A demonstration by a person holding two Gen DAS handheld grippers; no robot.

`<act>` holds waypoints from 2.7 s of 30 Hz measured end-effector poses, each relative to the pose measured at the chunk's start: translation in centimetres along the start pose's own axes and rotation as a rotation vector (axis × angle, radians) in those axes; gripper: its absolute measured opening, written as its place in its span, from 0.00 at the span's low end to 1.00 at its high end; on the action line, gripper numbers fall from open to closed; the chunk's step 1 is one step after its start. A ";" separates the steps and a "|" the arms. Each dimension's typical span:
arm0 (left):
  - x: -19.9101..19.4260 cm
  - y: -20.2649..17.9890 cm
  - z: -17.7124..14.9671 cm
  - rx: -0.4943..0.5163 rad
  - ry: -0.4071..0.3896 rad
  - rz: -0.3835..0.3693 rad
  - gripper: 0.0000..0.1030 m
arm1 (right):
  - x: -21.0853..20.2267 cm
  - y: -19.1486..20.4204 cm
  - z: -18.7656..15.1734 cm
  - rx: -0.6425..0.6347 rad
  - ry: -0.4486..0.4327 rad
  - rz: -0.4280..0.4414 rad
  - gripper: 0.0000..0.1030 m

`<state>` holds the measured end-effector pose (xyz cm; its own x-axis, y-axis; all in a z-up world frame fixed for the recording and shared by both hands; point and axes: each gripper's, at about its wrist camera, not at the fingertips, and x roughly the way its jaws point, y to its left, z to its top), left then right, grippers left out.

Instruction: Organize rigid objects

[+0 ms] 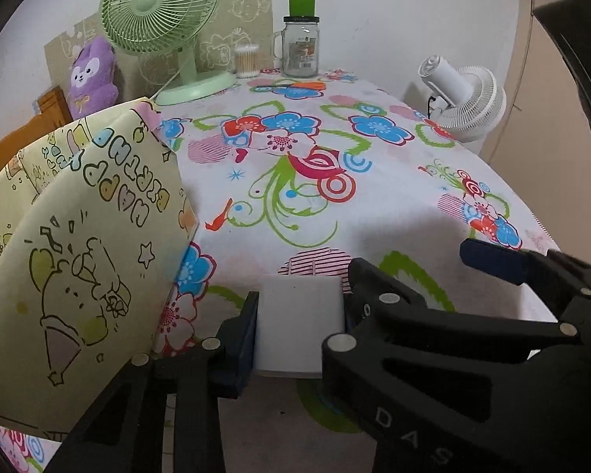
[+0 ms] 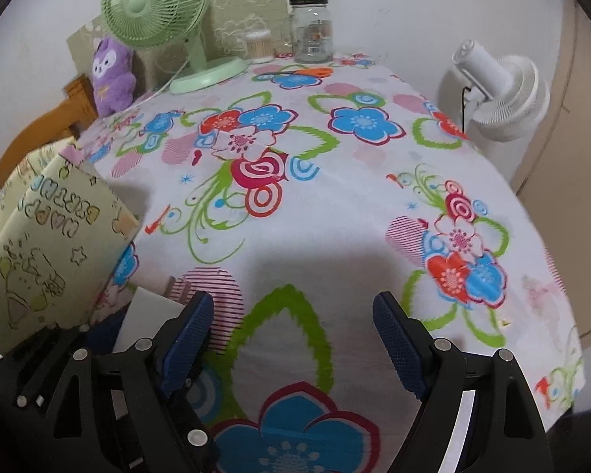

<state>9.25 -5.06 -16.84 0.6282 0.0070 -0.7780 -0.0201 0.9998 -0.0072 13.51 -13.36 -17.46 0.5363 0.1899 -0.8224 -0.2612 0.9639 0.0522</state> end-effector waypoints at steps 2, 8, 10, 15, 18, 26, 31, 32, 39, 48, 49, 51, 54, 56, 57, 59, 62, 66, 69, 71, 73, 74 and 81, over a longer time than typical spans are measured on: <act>0.1 0.0 0.0 -0.002 -0.002 0.002 0.39 | -0.1 0.0 0.0 -0.005 -0.003 -0.019 0.82; -0.5 0.0 -0.1 -0.003 -0.009 -0.005 0.39 | -0.9 -0.2 -0.2 0.002 -0.007 -0.025 0.84; -0.9 0.1 0.1 -0.006 -0.014 -0.007 0.39 | -1.3 -0.2 -0.2 0.002 -0.015 -0.024 0.84; -2.0 0.0 0.4 -0.004 -0.027 -0.012 0.39 | -2.6 0.0 0.0 0.003 -0.037 -0.027 0.84; -3.2 0.1 0.8 0.001 -0.045 -0.013 0.39 | -3.6 0.1 0.3 0.012 -0.052 -0.019 0.84; -6.2 0.3 1.8 0.018 -0.084 -0.024 0.39 | -7.0 1.2 1.2 -0.002 -0.108 -0.026 0.84; -7.7 0.8 2.5 0.023 -0.094 -0.042 0.39 | -8.6 2.1 1.7 -0.022 -0.133 -0.032 0.84; -8.0 0.9 2.6 0.025 -0.099 -0.041 0.39 | -9.0 2.3 1.8 -0.022 -0.138 -0.030 0.84; -10.5 2.6 3.8 0.021 -0.150 -0.034 0.39 | -11.3 4.1 3.3 -0.021 -0.189 -0.001 0.84; -10.7 6.6 4.3 0.005 -0.165 0.021 0.39 | -11.2 8.0 4.5 -0.048 -0.207 0.043 0.86; -10.4 7.2 4.2 0.003 -0.161 0.026 0.39 | -10.8 8.4 4.5 -0.043 -0.204 0.054 0.87; -9.9 8.0 3.8 -0.003 -0.149 0.033 0.39 | -10.1 9.0 4.3 -0.039 -0.196 0.064 0.87; -9.1 8.9 3.2 -0.014 -0.133 0.041 0.39 | -8.8 10.0 3.9 -0.041 -0.175 0.072 0.87; -8.8 9.4 2.8 -0.021 -0.131 0.043 0.39 | -8.2 10.6 3.6 -0.039 -0.163 0.076 0.87; -8.8 9.5 2.6 -0.019 -0.138 0.036 0.39 | -8.0 10.7 3.5 -0.035 -0.162 0.081 0.87; -8.9 9.5 2.4 -0.020 -0.146 0.037 0.42 | -7.9 10.9 3.3 -0.023 -0.167 0.084 0.87; -9.1 9.8 2.1 -0.032 -0.154 0.034 0.45 | -8.0 11.1 3.1 -0.026 -0.173 0.078 0.87; -9.5 10.3 1.9 -0.045 -0.165 0.041 0.47 | -8.2 11.4 3.0 -0.036 -0.181 0.080 0.87; -9.7 10.6 1.8 -0.054 -0.169 0.053 0.50 | -8.4 11.9 2.9 -0.048 -0.190 0.076 0.88; -9.8 10.8 1.8 -0.062 -0.168 0.073 0.57 | -8.5 12.2 2.9 -0.066 -0.191 0.071 0.88; -9.9 11.0 1.8 -0.069 -0.168 0.078 0.61 | -8.7 12.3 3.0 -0.070 -0.193 0.070 0.88; -10.0 11.1 1.8 -0.072 -0.169 0.078 0.64 | -8.8 12.3 3.0 -0.068 -0.194 0.073 0.88; -11.5 11.1 2.1 -0.072 -0.192 0.080 0.79 | -10.4 11.3 2.9 -0.039 -0.217 0.076 0.92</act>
<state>3.46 5.98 -6.69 0.7589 0.0969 -0.6440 -0.1273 0.9919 -0.0007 7.32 -3.91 -6.67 0.6729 0.3019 -0.6753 -0.3361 0.9380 0.0845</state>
